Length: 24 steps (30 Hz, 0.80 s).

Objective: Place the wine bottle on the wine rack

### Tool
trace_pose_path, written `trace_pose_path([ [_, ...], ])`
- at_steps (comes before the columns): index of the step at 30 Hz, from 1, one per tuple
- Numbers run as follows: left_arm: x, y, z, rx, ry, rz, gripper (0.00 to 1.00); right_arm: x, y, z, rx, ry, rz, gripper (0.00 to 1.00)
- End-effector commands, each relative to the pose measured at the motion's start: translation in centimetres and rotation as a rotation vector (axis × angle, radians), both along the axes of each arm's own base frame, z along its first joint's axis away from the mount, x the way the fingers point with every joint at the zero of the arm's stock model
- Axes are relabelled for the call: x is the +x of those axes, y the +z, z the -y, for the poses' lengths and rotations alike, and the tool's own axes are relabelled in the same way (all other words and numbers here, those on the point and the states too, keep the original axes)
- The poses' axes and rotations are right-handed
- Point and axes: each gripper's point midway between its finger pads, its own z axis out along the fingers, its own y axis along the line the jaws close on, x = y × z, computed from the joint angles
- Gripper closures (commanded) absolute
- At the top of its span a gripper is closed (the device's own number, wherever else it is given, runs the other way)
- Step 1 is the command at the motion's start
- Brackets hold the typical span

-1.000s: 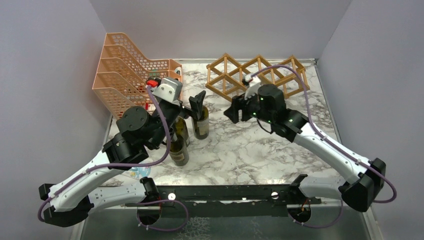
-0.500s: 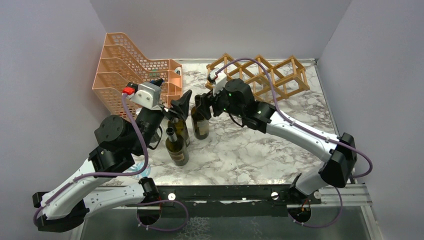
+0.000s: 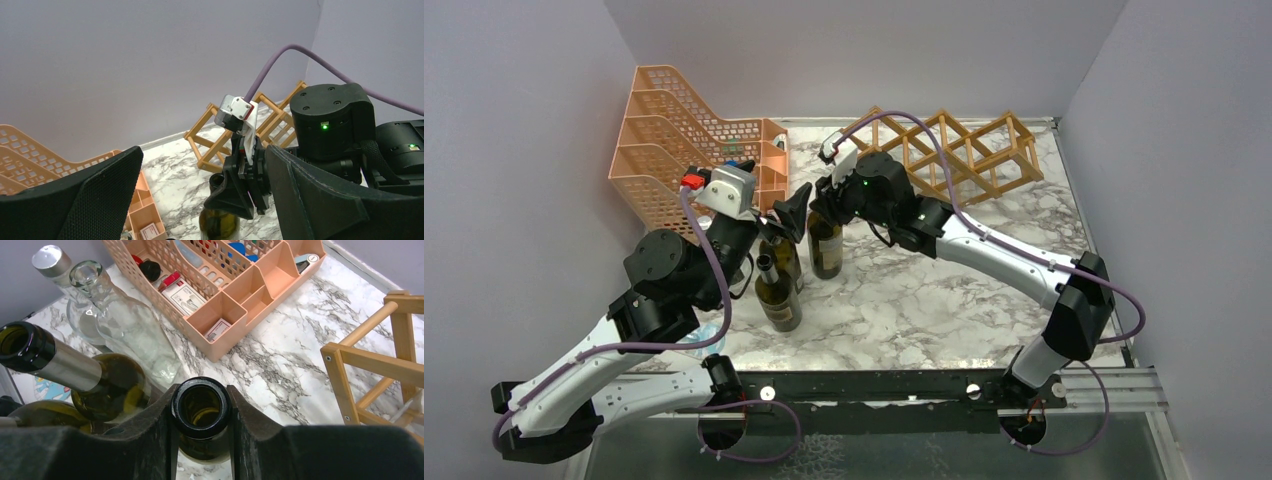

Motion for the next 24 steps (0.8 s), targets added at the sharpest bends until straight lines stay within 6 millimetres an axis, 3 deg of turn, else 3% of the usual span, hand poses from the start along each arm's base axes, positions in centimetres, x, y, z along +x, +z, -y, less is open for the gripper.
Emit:
trace_pose_path([
  [1, 0.3, -0.8, 0.4, -0.003, 0.005, -0.023, 0.01, -0.3, 4.3, 1.6, 0.054, -0.034, 0.123, 0.85],
  [4, 0.4, -1.4, 1.1, 0.007, -0.015, -0.036, 0.01, -1.2, 5.8, 3.5, 0.072, -0.059, 0.148, 0.89],
  [11, 0.7, -4.2, 4.2, 0.065, -0.093, -0.083, 0.01, -3.8, 8.0, 10.3, 0.14, -0.197, 0.161, 0.93],
  [17, 0.8, -9.5, 8.7, 0.151, -0.224, -0.14, 0.01, -5.9, 8.6, 16.1, 0.202, -0.34, 0.132, 0.95],
  [21, -0.9, -14.3, 12.9, 0.202, -0.435, -0.149, 0.01, -7.1, 8.9, 18.2, 0.232, -0.378, 0.101, 0.97],
  [24, -1.8, -17.3, 14.9, 0.205, -0.534, -0.164, 0.01, -8.0, 9.5, 19.1, 0.253, -0.378, 0.089, 0.97],
])
